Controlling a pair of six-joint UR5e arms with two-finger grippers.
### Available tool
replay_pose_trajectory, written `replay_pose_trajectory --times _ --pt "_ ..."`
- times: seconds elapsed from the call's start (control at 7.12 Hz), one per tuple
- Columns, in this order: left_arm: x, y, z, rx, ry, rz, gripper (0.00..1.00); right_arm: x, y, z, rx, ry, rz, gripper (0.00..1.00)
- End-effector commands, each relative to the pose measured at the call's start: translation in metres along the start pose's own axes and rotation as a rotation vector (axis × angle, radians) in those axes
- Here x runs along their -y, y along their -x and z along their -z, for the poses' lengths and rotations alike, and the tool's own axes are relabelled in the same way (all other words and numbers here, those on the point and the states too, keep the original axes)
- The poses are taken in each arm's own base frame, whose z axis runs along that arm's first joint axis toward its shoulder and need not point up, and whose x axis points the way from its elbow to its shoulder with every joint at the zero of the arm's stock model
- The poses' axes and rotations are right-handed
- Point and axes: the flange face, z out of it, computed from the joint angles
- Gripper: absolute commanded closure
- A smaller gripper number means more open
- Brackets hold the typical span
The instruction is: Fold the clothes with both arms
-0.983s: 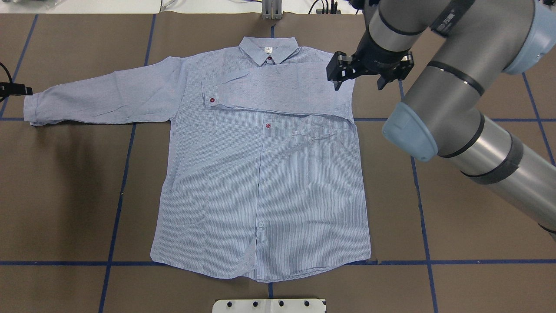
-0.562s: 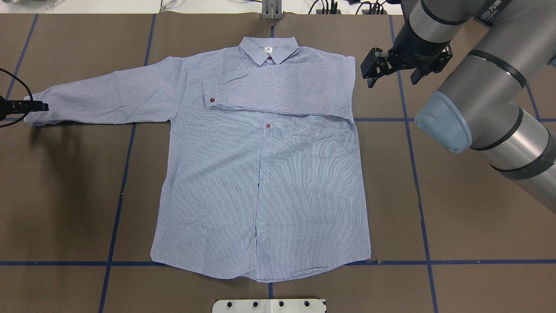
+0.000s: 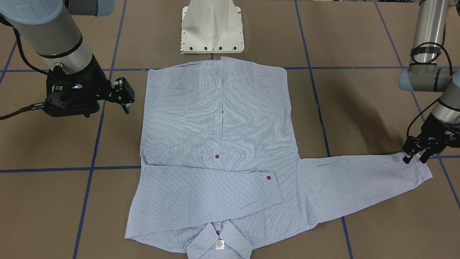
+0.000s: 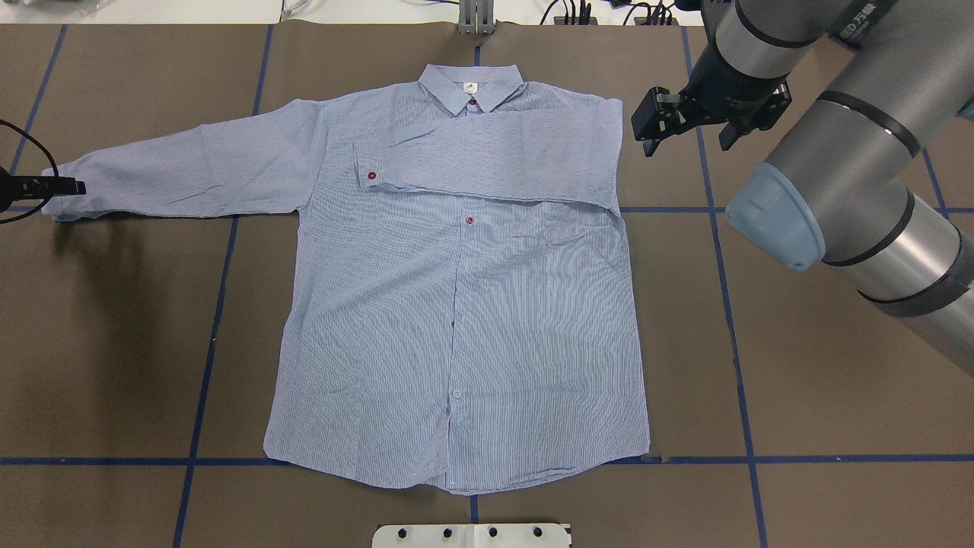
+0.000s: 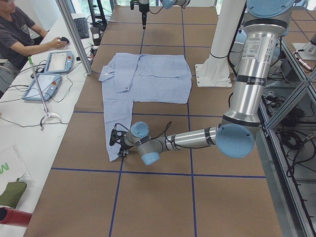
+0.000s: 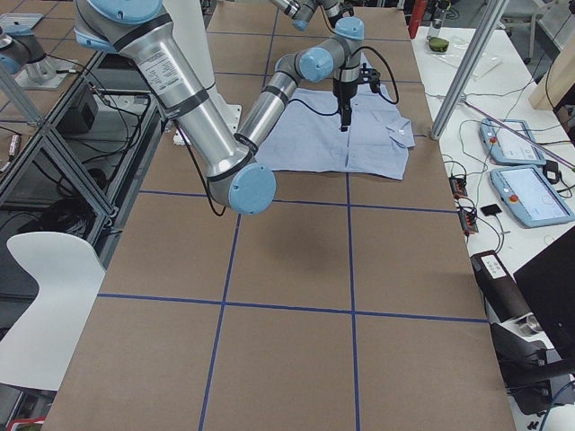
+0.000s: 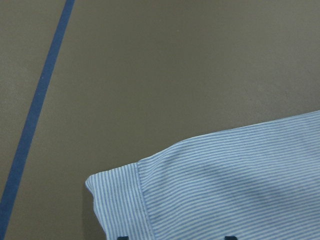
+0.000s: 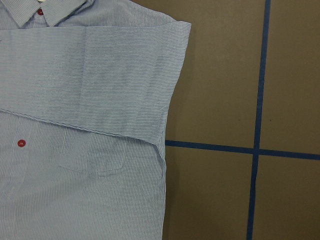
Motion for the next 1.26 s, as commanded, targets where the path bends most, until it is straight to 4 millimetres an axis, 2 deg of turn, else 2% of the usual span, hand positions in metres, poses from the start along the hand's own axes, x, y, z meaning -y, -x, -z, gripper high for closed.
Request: replay_pose_trajectory --times 0.0,1.12 --pt "0.004 -0.004 0.003 -0.009 -0.003 -0.003 0.29 -0.002 0.003 -0.004 -0.002 0.005 0.005 0.00" --pt "0.004 0.014 0.008 0.021 -0.015 0.020 0.30 -0.005 0.010 -0.009 0.006 0.002 0.022 0.00"
